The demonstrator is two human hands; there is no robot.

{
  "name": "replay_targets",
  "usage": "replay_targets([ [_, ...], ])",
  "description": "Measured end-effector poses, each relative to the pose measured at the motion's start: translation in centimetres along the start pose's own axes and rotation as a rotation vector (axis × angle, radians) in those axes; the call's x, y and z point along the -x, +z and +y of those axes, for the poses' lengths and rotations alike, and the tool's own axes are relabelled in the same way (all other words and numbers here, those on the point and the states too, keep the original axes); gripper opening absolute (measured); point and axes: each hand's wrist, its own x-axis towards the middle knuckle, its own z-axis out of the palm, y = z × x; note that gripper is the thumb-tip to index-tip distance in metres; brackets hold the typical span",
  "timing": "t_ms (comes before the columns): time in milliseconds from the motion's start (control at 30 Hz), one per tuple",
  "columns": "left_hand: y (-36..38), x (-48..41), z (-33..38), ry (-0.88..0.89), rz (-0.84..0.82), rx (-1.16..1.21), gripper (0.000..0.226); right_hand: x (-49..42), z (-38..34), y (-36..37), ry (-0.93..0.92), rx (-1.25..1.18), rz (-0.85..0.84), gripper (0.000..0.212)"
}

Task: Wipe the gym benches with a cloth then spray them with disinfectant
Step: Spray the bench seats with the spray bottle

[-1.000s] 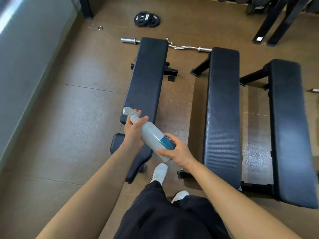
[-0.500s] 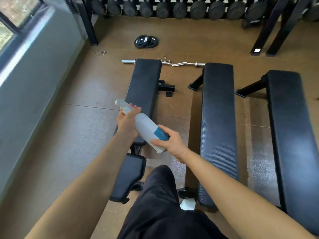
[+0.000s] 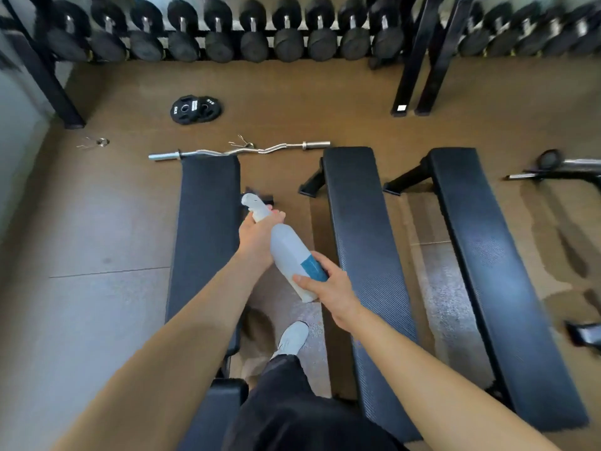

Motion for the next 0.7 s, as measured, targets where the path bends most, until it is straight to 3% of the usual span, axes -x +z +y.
replay_targets([
  [133, 7.3, -3.4, 2.0, -0.016, -0.111, -0.145, 0.039, -2.4, -3.1, -2.5, -0.004, -0.079, 0.167, 0.055],
  [267, 13.0, -6.0, 2.9, -0.007, -0.296, -0.230, 0.048, -4.1, -4.9, -4.7, 0.000, -0.193, 0.292, 0.044],
  [367, 16.1, -7.3, 2.8, -0.098, -0.289, -0.252, 0.039, -4.8, -6.1, -6.4, 0.016, -0.211, 0.353, 0.037],
  [433, 17.5, -7.8, 2.5, -0.143, -0.269, -0.264, 0.046, -5.2, -6.6, -7.4, 0.029, -0.208, 0.357, 0.036],
  [567, 18.9, -8.5, 2.2, -0.111, -0.301, -0.252, 0.057, -6.0, -7.3, -8.4, 0.047, -0.216, 0.358, 0.036],
  [700, 19.3, -9.6, 2.3, -0.113, -0.260, -0.282, 0.051, -7.0, -7.5, -8.6, 0.057, -0.222, 0.355, 0.041],
])
